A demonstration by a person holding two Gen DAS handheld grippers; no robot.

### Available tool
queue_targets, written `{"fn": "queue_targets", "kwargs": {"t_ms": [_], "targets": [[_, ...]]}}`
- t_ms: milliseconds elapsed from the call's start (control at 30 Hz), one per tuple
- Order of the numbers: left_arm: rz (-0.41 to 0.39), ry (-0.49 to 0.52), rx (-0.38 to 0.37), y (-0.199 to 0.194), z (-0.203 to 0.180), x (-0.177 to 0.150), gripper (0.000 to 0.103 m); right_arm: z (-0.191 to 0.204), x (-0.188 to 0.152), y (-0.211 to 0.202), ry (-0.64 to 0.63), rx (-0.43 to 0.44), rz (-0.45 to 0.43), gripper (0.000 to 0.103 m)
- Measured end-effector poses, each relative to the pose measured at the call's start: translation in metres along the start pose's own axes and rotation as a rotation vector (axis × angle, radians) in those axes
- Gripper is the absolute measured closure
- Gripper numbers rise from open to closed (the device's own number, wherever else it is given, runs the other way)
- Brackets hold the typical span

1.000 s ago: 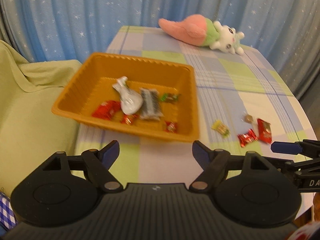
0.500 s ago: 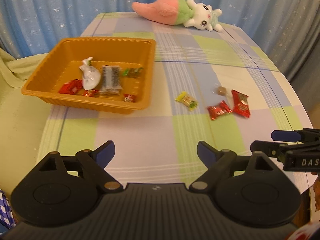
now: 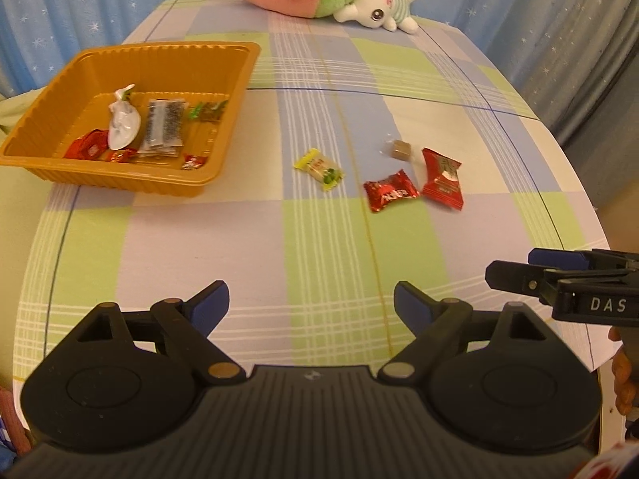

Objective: Organize snacks
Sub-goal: 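Move both open tools away from the tray toward the remaining candies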

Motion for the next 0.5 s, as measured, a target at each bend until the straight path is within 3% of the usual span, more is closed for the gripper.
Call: {"fn": "queue_targets", "kwargs": {"t_ms": [233, 500], "targets": [[0.03, 0.067, 0.002, 0.01, -0.016, 0.001, 0.015, -0.014, -0.001, 0.001, 0.025, -0.024, 0.002, 0.024], [0.051, 0.076, -0.006, 0.02, -0.02, 0.008, 0.015, -0.024, 0.002, 0.003, 0.051, -0.03, 0.005, 0.024]]}}
Point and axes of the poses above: each gripper's, at about its wrist camera, not at the fingertips, and y roughly the way its jaws point, z to its left, x to its top, the point moved 2 cm from there along y, roughly the way its jaws point, and after that the axes turned 4 degrees about x, right-handed, at the moved point
